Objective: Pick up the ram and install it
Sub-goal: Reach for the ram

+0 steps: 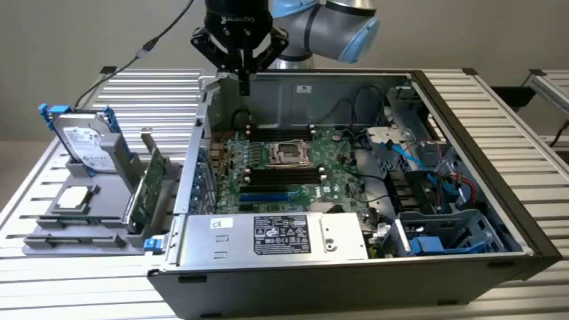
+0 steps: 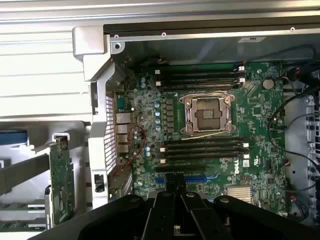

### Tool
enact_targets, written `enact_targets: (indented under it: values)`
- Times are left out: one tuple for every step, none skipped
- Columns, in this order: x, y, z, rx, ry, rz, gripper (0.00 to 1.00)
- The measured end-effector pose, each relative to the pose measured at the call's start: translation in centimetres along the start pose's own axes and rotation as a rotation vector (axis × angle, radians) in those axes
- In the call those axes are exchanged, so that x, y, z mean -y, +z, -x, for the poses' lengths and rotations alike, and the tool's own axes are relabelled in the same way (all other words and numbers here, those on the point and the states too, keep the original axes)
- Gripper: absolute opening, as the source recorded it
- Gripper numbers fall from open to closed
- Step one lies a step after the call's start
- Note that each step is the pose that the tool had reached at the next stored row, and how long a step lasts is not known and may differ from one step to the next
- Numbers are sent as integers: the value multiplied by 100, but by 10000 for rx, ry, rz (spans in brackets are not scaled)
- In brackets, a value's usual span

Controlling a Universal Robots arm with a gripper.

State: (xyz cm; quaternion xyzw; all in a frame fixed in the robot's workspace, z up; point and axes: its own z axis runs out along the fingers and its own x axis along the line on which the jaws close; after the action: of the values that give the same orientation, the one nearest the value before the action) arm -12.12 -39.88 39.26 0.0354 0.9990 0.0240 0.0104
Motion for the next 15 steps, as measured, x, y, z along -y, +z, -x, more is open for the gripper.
enact_targets:
  values:
    - [0,0,0,0,0,0,11]
    - [0,0,0,0,0,0,11]
    - [0,0,0,0,0,0,11]
    - [0,0,0,0,0,0,11]
    - [0,0,0,0,0,0,11]
    - [0,0,0,0,0,0,11]
    - [0,0,0,0,0,0,11]
    - [0,0,0,0,0,0,11]
    - [1,-1,-13,-6,1,-2,11]
    - [4,-2,-51,-24,2,-5,11]
    - [7,-1,-100,-50,2,-6,11]
    - [10,0,-145,-70,4,-5,11]
    - [14,2,-190,-87,5,-7,11]
    - [17,4,-234,-96,4,-7,11]
    - [20,6,-279,-101,5,-7,11]
